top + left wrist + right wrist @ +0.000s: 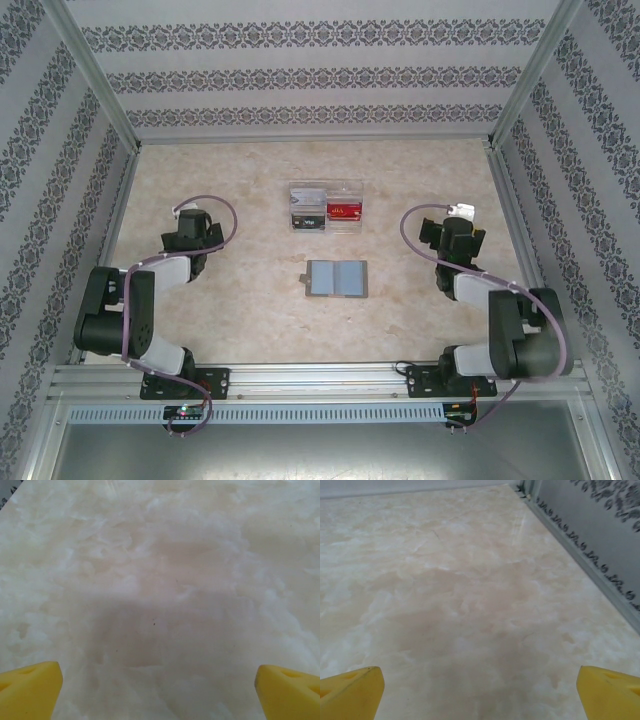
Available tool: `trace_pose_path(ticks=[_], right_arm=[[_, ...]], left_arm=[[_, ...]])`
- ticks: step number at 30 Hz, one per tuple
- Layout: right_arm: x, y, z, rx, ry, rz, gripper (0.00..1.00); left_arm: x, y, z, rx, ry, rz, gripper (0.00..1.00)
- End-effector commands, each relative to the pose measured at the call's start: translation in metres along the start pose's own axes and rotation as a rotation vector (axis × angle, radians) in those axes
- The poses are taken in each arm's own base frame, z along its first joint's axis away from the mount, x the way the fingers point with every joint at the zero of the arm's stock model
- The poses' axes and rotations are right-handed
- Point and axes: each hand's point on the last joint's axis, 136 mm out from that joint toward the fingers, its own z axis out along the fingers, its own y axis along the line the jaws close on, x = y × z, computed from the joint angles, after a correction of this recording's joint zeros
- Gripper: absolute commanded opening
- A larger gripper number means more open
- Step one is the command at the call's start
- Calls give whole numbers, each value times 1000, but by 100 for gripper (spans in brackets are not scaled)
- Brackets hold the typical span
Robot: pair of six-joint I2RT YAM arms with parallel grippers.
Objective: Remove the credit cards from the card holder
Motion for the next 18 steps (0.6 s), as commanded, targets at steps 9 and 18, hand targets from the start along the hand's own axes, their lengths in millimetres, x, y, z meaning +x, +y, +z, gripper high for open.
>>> trace_pose_path(ticks=[9,18], right_arm=[[-20,33,4,-185,-152,-24,98],[-18,35,4,-210,-150,-19,98]], left_arm=[[-46,10,-2,16,-201,-51,100],[-43,8,-7,44,-249,-50,100]])
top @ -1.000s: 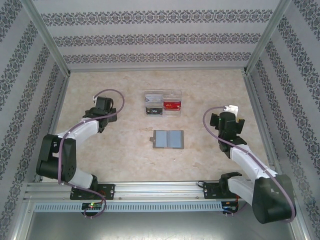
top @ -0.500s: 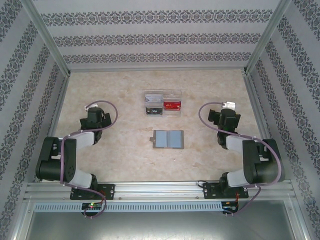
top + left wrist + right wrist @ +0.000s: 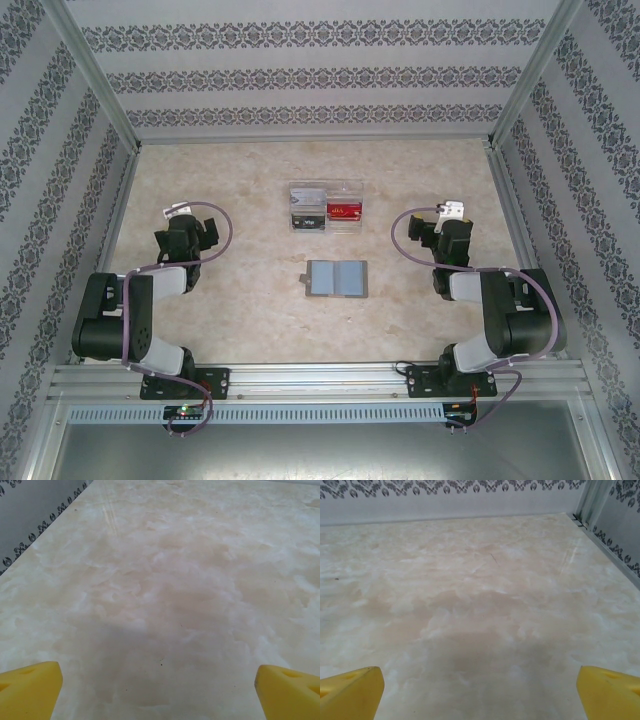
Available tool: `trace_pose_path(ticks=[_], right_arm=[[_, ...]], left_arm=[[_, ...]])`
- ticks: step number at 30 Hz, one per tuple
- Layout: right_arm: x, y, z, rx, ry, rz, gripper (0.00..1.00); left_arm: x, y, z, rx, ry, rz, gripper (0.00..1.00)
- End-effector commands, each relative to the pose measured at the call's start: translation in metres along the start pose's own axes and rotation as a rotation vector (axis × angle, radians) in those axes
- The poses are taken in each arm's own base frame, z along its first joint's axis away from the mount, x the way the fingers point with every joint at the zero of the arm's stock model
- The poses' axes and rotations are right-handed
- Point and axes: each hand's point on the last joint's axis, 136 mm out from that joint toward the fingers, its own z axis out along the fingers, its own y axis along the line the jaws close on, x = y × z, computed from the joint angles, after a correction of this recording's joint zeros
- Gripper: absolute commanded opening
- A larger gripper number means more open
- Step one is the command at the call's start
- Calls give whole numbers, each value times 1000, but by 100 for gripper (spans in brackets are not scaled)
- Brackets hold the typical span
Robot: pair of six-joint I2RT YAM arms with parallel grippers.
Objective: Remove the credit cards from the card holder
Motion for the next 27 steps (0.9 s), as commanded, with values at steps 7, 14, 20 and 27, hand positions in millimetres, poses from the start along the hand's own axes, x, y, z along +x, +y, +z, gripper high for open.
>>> trace_pose_path(ticks=[7,14,20,27], right_arm=[[-7,5,0,-51,-35,-7,98],[-7,10,-1,-78,-36,-19,98],[-7,16,1,-110,-24,-30,98],[-6,16,1,-117,-22,-31,98]], left_arm=[[-16,-16,-6,112,-96,27,100],[-14,-29,-10,196,-109,64,100],[-1,-47,-2,283,-97,110,100],[1,-53,-3,313,-101,129,100]])
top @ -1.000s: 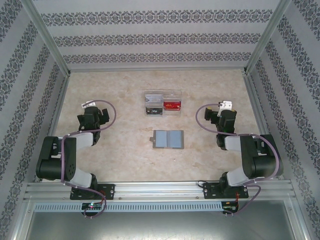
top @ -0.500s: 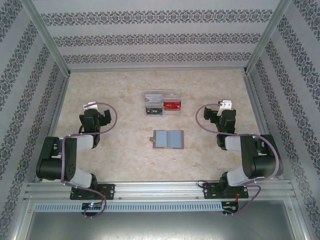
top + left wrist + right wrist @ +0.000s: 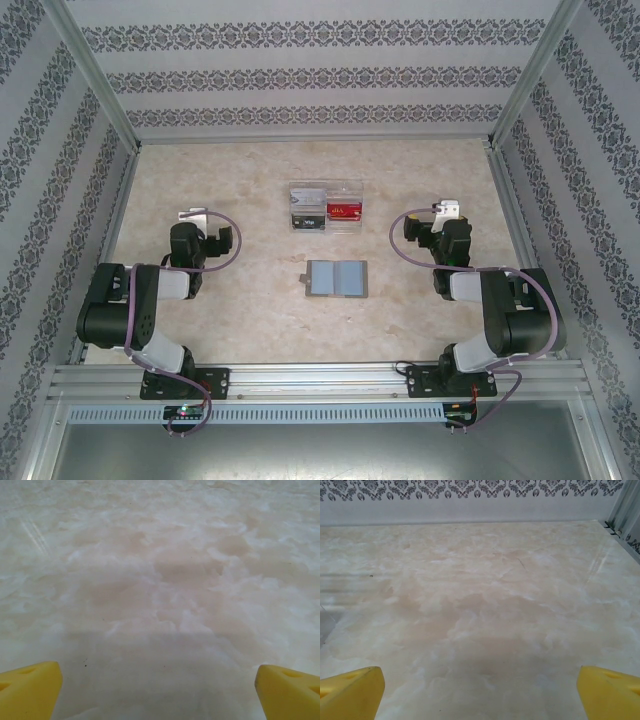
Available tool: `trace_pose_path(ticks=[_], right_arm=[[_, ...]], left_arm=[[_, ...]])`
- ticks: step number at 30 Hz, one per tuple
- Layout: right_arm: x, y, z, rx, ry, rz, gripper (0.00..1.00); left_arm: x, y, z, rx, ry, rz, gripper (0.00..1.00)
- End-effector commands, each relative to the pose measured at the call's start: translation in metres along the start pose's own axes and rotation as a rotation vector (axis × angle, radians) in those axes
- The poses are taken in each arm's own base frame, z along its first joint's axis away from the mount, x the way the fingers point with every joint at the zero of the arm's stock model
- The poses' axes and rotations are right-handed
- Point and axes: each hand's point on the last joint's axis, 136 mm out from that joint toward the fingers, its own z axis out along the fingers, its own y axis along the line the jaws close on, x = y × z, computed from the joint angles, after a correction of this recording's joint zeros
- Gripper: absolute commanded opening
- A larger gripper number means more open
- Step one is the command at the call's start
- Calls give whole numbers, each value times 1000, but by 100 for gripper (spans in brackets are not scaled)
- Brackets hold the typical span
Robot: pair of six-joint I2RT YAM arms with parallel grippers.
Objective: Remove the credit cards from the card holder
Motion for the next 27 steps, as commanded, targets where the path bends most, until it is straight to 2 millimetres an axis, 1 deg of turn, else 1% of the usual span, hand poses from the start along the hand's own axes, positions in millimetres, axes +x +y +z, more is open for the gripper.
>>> trace_pose_path(ticks=[1,27], right_arm=[[-5,-1,2,-13,-16,-8,98],[-6,1,2,-4,-17,-23,98]], left_arm=[[-18,-5,0,30,-72,22,100],[-17,-6,0,37,-67,26,100]])
